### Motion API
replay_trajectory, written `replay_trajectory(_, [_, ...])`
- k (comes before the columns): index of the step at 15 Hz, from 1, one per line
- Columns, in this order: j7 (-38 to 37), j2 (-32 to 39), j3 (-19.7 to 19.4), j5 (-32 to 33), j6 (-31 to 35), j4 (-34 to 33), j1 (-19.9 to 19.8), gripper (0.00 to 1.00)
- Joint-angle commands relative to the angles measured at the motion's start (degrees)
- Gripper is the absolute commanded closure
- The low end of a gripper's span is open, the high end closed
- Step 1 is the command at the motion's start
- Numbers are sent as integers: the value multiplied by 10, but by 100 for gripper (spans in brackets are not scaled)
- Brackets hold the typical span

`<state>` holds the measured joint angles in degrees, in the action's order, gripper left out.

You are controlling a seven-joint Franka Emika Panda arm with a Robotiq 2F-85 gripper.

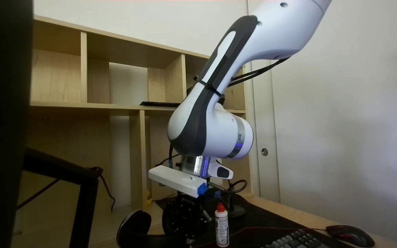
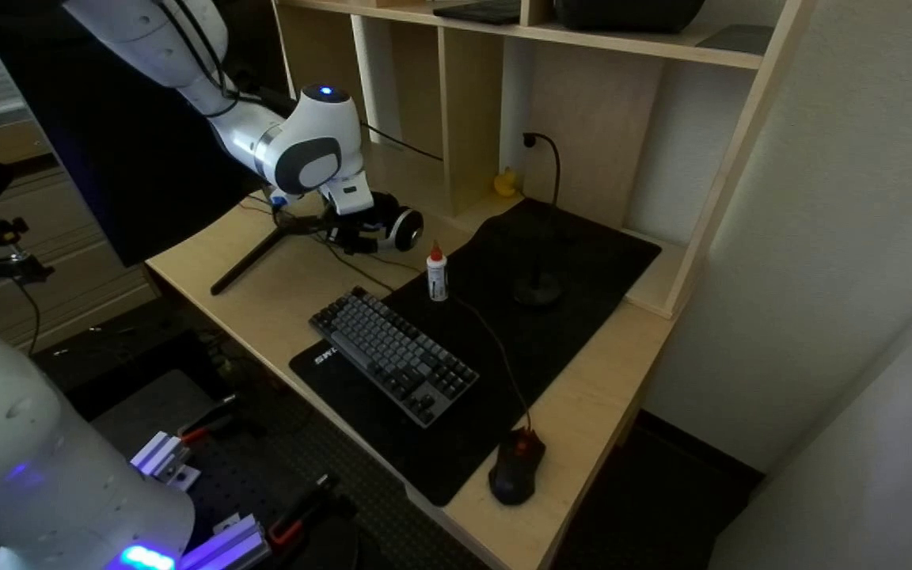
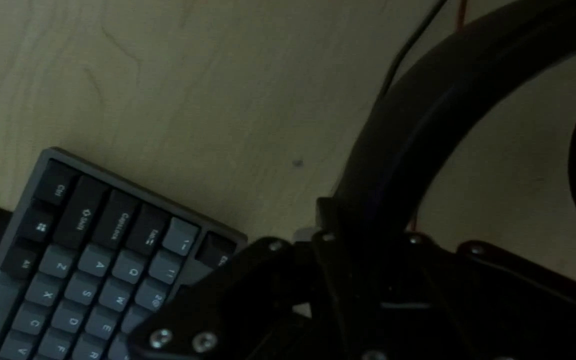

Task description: Move the black desktop microphone to the right and the headphones to the left

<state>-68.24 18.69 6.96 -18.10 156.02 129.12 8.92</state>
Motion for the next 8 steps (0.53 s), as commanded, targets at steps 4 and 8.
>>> replay_trajectory(4, [-11,38,-16,6,2,-25,18,95])
replay_trajectory(8, [-11,68,-38,40,29,-1,39,95])
